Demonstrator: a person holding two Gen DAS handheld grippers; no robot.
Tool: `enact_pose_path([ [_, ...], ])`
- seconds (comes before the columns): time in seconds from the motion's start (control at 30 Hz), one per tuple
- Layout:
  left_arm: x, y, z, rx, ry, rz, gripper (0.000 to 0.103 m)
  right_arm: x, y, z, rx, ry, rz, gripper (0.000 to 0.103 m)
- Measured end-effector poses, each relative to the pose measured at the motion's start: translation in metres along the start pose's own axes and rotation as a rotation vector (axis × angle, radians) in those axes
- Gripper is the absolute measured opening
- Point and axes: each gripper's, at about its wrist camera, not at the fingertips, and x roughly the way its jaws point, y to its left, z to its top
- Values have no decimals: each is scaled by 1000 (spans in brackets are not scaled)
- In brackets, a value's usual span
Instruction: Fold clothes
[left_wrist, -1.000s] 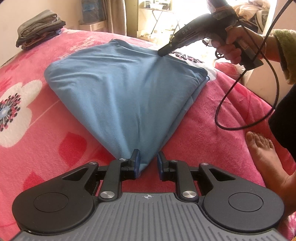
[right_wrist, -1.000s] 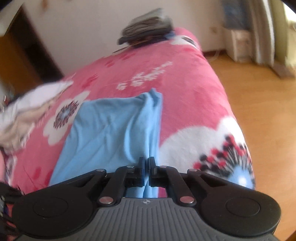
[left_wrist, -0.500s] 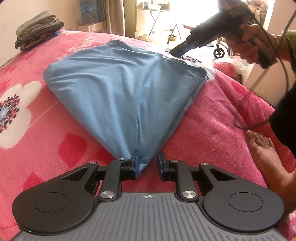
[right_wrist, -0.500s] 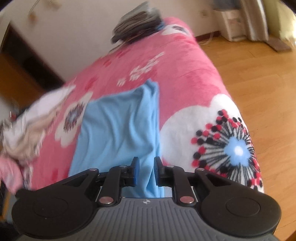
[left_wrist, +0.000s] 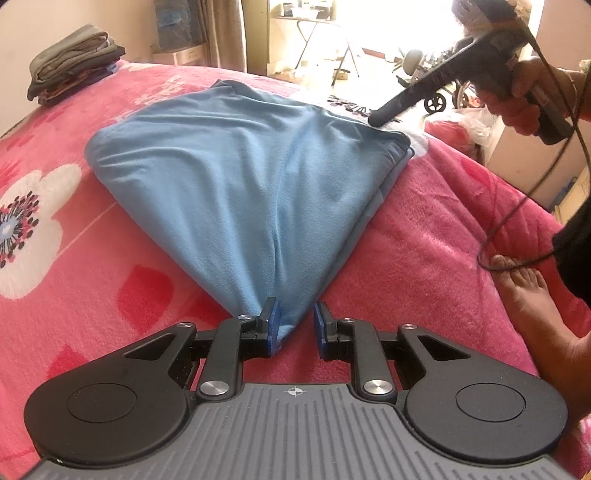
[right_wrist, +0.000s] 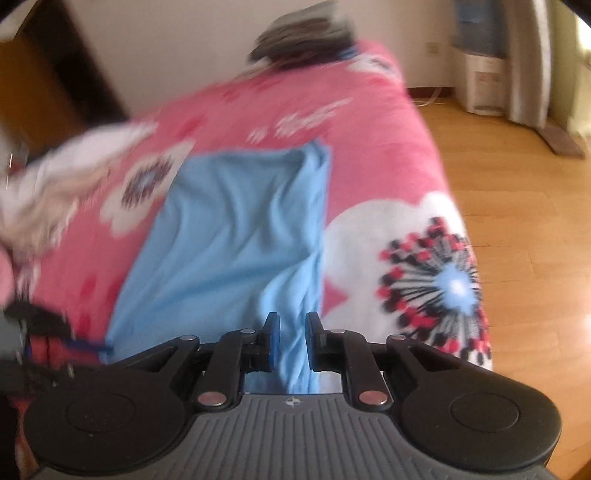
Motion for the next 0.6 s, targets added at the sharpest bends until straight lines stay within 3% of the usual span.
enact_pose_path([
  [0.17,0,0,0,4,0,1,20,5,4,-13,-64,40,-134,14],
  [0.37,0,-1,-1,15,-2,-3,22,-20,5,-6,-48,-62,-93,12],
  [0.47,0,-1,-1,22,-1,-8,22,-18,27,-3,-166,-69,-1,12],
  [0.53,-1,-1,-1,24,-1,-9,22,-5,35,-8,-234,-16,-4,12],
  [0.6,-2,-1,-1,23,-2,-10,22,15,31,-20,-286,95,-110,11],
])
